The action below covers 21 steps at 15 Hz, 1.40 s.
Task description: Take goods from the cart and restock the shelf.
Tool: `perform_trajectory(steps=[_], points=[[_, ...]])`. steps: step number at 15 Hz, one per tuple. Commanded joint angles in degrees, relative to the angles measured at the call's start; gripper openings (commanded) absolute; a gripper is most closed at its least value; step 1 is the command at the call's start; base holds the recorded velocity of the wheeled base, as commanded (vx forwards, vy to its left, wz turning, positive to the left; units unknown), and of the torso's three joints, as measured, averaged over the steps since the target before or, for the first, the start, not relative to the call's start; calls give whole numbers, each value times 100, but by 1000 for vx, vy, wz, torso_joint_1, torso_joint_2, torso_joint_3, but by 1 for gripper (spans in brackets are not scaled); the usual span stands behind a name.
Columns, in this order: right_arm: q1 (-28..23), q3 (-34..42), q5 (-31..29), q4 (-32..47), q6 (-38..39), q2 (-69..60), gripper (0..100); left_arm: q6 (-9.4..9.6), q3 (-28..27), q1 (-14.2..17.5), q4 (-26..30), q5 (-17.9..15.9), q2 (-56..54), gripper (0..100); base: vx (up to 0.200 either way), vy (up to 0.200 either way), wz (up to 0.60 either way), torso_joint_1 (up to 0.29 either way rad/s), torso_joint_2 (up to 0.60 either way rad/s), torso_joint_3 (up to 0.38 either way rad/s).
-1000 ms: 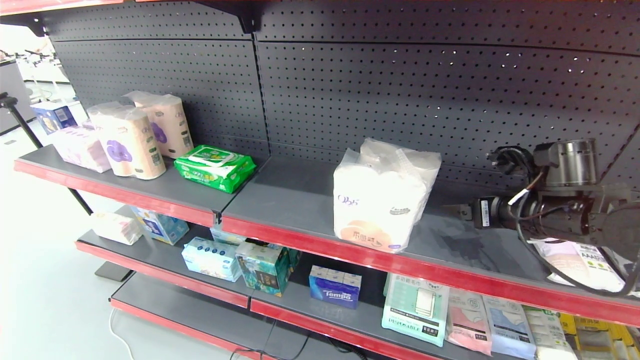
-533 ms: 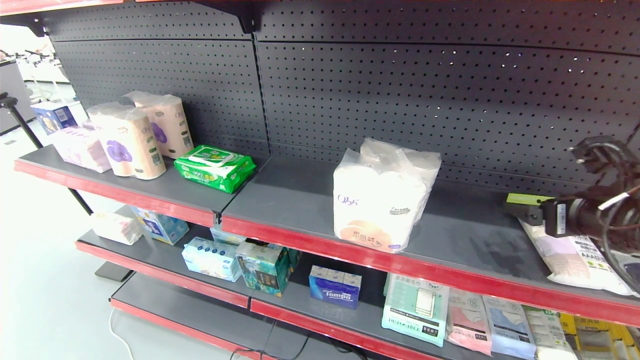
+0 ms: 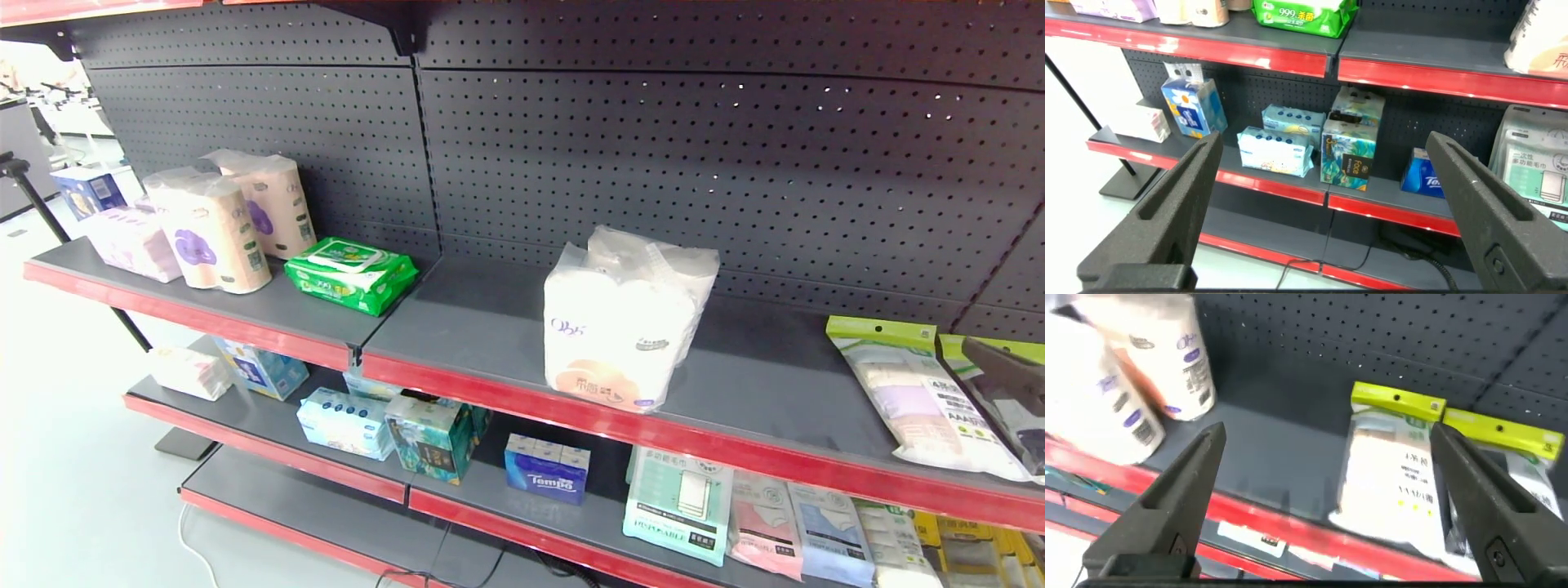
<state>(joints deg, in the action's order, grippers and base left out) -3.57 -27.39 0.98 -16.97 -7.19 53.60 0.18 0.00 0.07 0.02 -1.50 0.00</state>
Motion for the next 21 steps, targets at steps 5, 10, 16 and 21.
perform_trajectory(steps=[5, 10, 16, 21], points=[[-337, 744, 483, 2031, -45, -2899, 100, -1, 0, 1, 6, 1, 0, 100, 0, 0, 0, 0, 0, 0], [-240, 1192, 509, 2092, -1, -3769, 100, -1, 0, 1, -2, 1, 0, 100, 0, 0, 0, 0, 0, 0], [-232, 1966, 430, 2092, -10, -4815, 100, -1, 0, 1, -2, 1, 0, 100, 0, 0, 0, 0, 0, 0], [-232, 2555, 360, 1758, 209, -4806, 100, 17, 0, 1, -2, 1, 0, 100, 0, 0, 0, 0, 0, 0]])
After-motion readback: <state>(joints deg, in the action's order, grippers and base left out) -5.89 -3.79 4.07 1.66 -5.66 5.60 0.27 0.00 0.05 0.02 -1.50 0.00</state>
